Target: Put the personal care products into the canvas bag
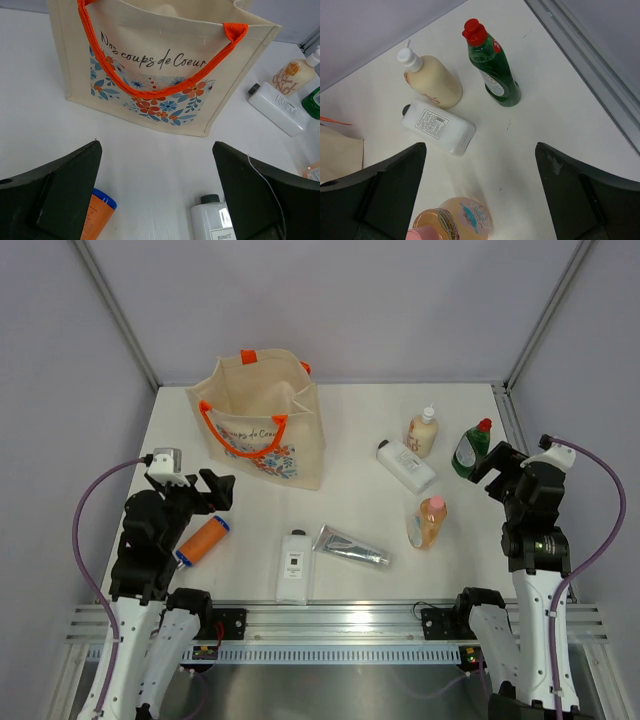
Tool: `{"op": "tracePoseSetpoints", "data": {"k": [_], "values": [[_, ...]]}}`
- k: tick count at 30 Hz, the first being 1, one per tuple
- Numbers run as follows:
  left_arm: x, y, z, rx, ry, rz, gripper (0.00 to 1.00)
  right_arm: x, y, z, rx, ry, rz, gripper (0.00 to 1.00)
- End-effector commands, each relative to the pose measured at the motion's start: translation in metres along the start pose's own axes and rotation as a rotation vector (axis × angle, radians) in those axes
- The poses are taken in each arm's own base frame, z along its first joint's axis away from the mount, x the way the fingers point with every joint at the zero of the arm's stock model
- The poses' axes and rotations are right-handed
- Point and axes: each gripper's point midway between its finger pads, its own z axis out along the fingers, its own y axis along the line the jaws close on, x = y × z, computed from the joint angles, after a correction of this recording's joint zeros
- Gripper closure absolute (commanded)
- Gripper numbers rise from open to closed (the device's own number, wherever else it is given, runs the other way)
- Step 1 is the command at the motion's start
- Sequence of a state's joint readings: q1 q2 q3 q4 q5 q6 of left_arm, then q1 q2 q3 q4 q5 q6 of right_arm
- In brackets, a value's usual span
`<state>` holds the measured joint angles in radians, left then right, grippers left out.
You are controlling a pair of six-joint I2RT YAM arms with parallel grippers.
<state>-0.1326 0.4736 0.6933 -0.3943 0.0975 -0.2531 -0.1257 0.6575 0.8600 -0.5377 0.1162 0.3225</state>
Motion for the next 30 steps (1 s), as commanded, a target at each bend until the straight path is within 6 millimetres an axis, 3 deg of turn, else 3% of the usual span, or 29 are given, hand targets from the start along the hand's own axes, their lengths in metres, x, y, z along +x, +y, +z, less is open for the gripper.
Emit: {"op": "tracePoseSetpoints", "data": {"k": [1, 3, 4, 6, 7, 8, 9, 10, 12, 13, 16, 20, 25, 28, 30], "values": [[-0.013, -0.01, 0.001, 0.047, -0.047, -0.001, 0.01, -0.025, 0.014, -0.01, -0.066, -0.078, -0.008, 0.01], [-0.01, -0.009, 0.003, 0.046, -0.03, -0.003, 0.01, -0.025, 0.03, -0.021, -0.2, -0.1, -0.2, 0.0], [-0.009, -0.01, 0.003, 0.046, -0.022, -0.008, 0.01, -0.009, 0.061, -0.035, -0.423, -0.057, -0.307, 0.01], [-0.006, -0.01, 0.006, 0.041, 0.008, -0.009, 0.01, 0.017, 0.079, -0.059, -0.663, -0.015, -0.598, 0.0], [-0.006, -0.01, 0.007, 0.032, 0.023, -0.025, 0.01, 0.024, 0.102, -0.087, -0.862, -0.009, -0.658, 0.0], [0.001, -0.007, 0.006, 0.009, 0.071, -0.041, 0.01, 0.03, 0.106, -0.095, -0.925, 0.018, -0.68, 0.01], [-0.013, -0.009, 0.002, -0.001, 0.064, -0.051, 0.01, 0.045, 0.106, -0.102, -0.996, 0.083, -0.71, 0.01], [0.001, -0.005, 0.003, -0.041, 0.158, -0.085, 0.01, 0.049, 0.114, -0.115, -1.086, 0.098, -0.699, 0.0], [-0.011, -0.005, -0.002, -0.076, 0.184, -0.107, 0.01, 0.057, 0.119, -0.114, -1.154, 0.141, -0.659, 0.0], [-0.007, -0.003, -0.001, -0.098, 0.226, -0.115, 0.01, 0.066, 0.122, -0.118, -1.222, 0.163, -0.629, 0.01], [0.013, 0.012, -0.007, -0.186, 0.365, -0.085, 0.01, 0.077, 0.126, -0.118, -1.3, 0.177, -0.606, 0.0], [0.033, 0.023, 0.006, -0.262, 0.478, 0.022, 0.04, 0.085, 0.124, -0.117, -1.327, 0.161, -0.621, 0.01], [0.054, 0.035, 0.02, -0.344, 0.64, 0.295, 0.04, 0.083, 0.121, -0.122, -1.3, 0.114, -0.67, 0.0], [0.063, 0.037, 0.024, -0.272, 0.689, 0.449, 0.02, 0.082, 0.119, -0.122, -1.28, 0.095, -0.692, 0.01], [0.077, 0.051, 0.018, -0.229, 0.737, 0.615, 0.01, 0.08, 0.12, -0.124, -1.279, 0.088, -0.697, 0.01]]}}
